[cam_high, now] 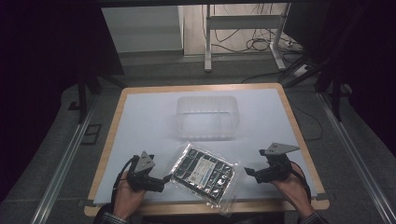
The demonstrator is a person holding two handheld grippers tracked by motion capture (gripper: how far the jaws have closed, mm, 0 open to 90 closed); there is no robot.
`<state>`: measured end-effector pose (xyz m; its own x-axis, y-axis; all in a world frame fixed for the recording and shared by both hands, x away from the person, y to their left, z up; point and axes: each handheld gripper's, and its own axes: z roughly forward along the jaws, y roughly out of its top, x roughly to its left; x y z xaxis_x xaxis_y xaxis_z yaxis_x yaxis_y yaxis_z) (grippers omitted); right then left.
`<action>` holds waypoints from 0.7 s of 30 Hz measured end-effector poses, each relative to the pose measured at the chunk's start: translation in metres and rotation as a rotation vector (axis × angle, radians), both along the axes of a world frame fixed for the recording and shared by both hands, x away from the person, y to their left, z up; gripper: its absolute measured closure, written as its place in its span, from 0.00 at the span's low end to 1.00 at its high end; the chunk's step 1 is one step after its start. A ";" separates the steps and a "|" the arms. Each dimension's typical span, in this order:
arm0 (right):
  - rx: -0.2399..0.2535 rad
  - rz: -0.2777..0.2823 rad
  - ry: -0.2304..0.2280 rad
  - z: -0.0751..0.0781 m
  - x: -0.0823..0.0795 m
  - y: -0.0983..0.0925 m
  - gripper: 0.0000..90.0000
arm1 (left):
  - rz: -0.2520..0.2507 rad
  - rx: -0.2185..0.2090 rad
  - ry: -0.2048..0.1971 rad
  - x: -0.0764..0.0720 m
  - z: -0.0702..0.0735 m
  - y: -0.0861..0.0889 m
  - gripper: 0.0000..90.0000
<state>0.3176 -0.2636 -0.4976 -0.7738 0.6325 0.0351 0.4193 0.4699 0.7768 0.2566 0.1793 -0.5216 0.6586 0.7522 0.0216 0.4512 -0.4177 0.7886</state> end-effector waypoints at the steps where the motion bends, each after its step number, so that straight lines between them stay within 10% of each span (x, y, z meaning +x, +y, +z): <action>1: -0.003 0.004 0.000 0.000 0.000 0.000 0.05 | -0.002 -0.002 0.004 0.000 0.000 0.000 0.02; 21: -0.042 0.053 -0.004 0.001 -0.010 0.028 0.04 | -0.027 0.003 -0.020 -0.001 -0.001 0.000 0.01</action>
<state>0.3075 -0.2357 -0.4966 -0.8063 0.5914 0.0060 0.3899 0.5238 0.7574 0.2558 0.1789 -0.5222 0.6783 0.7339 0.0369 0.4237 -0.4317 0.7963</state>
